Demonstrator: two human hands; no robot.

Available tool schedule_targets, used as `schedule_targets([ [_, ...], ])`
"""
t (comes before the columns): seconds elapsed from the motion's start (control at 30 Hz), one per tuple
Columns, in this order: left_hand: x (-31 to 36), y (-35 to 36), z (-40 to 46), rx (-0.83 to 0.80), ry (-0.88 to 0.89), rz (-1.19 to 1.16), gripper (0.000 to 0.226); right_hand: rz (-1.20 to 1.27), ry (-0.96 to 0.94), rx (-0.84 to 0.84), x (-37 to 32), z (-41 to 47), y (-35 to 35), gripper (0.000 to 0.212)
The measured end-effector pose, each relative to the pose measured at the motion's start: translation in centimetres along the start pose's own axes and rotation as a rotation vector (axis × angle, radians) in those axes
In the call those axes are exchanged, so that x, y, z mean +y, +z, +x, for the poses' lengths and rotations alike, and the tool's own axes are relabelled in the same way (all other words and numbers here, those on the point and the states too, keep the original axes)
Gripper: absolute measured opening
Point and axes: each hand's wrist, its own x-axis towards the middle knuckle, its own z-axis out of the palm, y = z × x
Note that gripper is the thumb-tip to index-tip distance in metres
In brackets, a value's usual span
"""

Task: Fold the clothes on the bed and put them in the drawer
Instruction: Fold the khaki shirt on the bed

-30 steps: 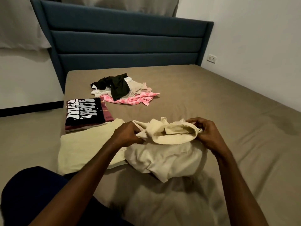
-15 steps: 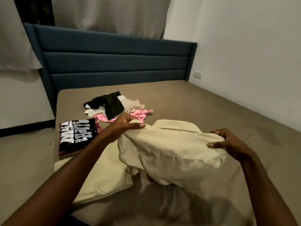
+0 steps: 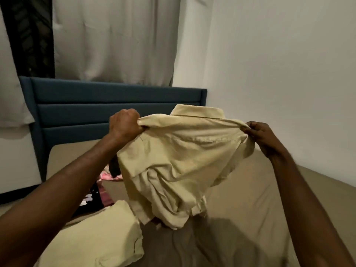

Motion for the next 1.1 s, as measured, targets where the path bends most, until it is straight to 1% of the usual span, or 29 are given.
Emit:
schedule_targets([
  [0.03,0.2,-0.6,0.4,0.039,0.004,0.014,0.042,0.034,-0.019,0.079,-0.8,0.5,-0.4,0.009],
  [0.1,0.8,-1.8,1.4,0.102,0.049,0.073,0.038,0.066,-0.039,0.221,-2.8,1.3,-1.1,0.022],
  [0.17,1.4,-3.4,2.4,0.089,0.074,0.074,0.044,0.057,-0.081,0.355,-4.4,2.0,-1.8,0.032],
  [0.2,1.8,-4.5,2.9,0.054,0.062,0.022,0.048,0.052,-0.109,0.417,-5.5,2.3,-2.3,0.034],
  [0.23,1.9,-5.5,3.3,0.001,0.043,-0.090,0.050,0.054,-0.138,0.475,-6.1,2.7,-2.7,0.035],
  [0.3,2.1,-7.4,4.3,-0.114,0.030,-0.390,0.052,0.030,-0.176,0.584,-7.2,3.3,-3.3,0.030],
  [0.37,2.2,-8.9,5.0,-0.233,0.063,-0.628,0.064,-0.046,-0.186,0.696,-7.7,3.4,-3.2,0.025],
  [0.43,2.2,-9.7,5.0,-0.341,0.117,-0.761,0.073,-0.104,-0.233,0.795,-8.0,3.1,-2.8,0.027],
  [0.5,2.0,-9.9,5.1,-0.386,0.183,-0.870,0.079,-0.170,-0.285,0.878,-8.6,2.7,-3.3,0.031],
  [0.53,2.0,-10.2,5.1,-0.403,0.221,-0.926,0.075,-0.219,-0.305,0.926,-9.2,2.6,-3.8,0.031],
  [0.57,2.1,-10.3,5.0,-0.415,0.264,-0.977,0.064,-0.262,-0.324,0.966,-9.7,2.3,-4.3,0.030],
  [0.63,2.7,-10.8,5.0,-0.415,0.318,-1.082,0.032,-0.314,-0.376,1.052,-10.9,1.7,-5.3,0.028],
  [0.67,2.9,-11.0,5.0,-0.406,0.324,-1.130,0.022,-0.345,-0.400,1.100,-11.4,1.3,-5.6,0.029],
  [0.7,3.2,-10.7,5.3,-0.401,0.316,-1.176,0.019,-0.410,-0.410,1.163,-11.6,1.0,-6.1,0.029],
  [0.77,3.8,-10.1,5.7,-0.405,0.275,-1.232,0.024,-0.589,-0.425,1.303,-11.6,0.2,-6.6,0.030],
  [0.83,4.2,-9.0,6.1,-0.427,0.251,-1.251,0.026,-0.725,-0.483,1.398,-11.1,-0.9,-7.0,0.028],
  [0.9,4.4,-7.1,6.8,-0.475,0.215,-1.270,0.023,-0.835,-0.537,1.420,-9.4,-1.3,-7.4,0.025],
  [1.0,5.2,-2.9,8.3,-0.535,0.151,-1.244,0.040,-1.104,-0.565,1.381,-4.9,-0.7,-8.4,0.028],
  [1.03,5.8,-1.0,8.6,-0.541,0.124,-1.212,0.039,-1.196,-0.541,1.329,-3.1,-0.1,-8.7,0.028],
  [1.1,7.3,3.4,9.6,-0.533,0.054,-1.152,0.027,-1.297,-0.436,1.153,0.9,2.0,-8.8,0.026],
])
